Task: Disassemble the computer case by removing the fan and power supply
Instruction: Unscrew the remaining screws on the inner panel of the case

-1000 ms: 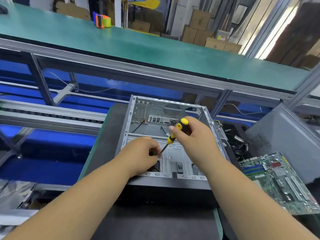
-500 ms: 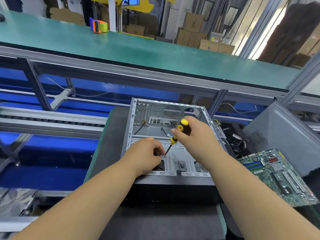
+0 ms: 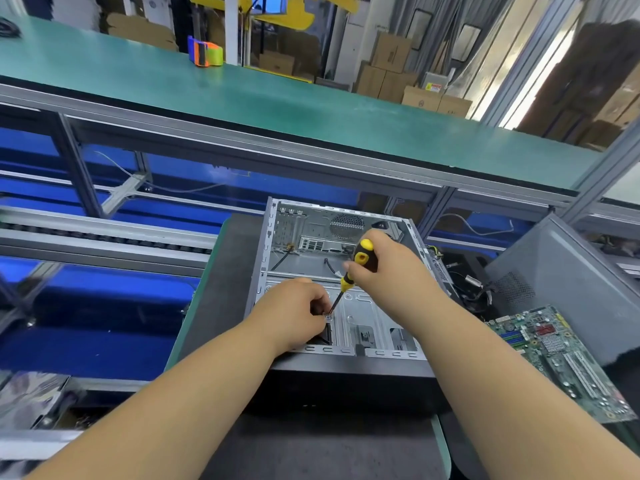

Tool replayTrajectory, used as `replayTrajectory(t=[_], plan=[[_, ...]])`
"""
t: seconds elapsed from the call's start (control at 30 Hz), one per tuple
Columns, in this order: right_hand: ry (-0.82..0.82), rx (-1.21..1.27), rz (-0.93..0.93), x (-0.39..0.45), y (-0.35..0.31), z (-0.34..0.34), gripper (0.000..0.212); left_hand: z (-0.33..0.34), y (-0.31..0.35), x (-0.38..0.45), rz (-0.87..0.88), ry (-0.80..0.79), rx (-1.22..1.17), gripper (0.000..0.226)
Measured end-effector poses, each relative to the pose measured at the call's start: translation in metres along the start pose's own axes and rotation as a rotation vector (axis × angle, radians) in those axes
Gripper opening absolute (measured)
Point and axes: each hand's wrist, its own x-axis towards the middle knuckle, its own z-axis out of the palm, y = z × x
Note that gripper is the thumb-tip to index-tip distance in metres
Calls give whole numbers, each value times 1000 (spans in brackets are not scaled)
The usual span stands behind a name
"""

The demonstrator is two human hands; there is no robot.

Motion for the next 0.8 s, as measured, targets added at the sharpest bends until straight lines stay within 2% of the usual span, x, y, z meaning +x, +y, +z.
replayTrajectory(t=[0.17, 0.3, 0.43, 0.47, 0.53, 0.63, 0.8], plan=[[-115, -33, 41, 9, -5, -13, 19, 1, 0, 2, -12, 3, 10, 14], [-145, -175, 57, 18, -14, -15, 14, 2, 0, 2, -1, 10, 20, 6], [-46, -194, 43, 16, -20, -5, 52, 2, -2, 2, 8, 24, 33, 15], [-22, -199, 41, 14, -21, -3, 56, 2, -2, 3, 10, 26, 38, 16], [-7, -185, 36, 14, -21, 2, 52, 3, -2, 4, 13, 30, 40, 16], [-21, -104, 50, 15, -20, 6, 34, 4, -3, 6, 7, 34, 17, 20], [-56, -68, 27, 17, -18, 3, 20, 5, -4, 7, -4, 38, 6, 17]])
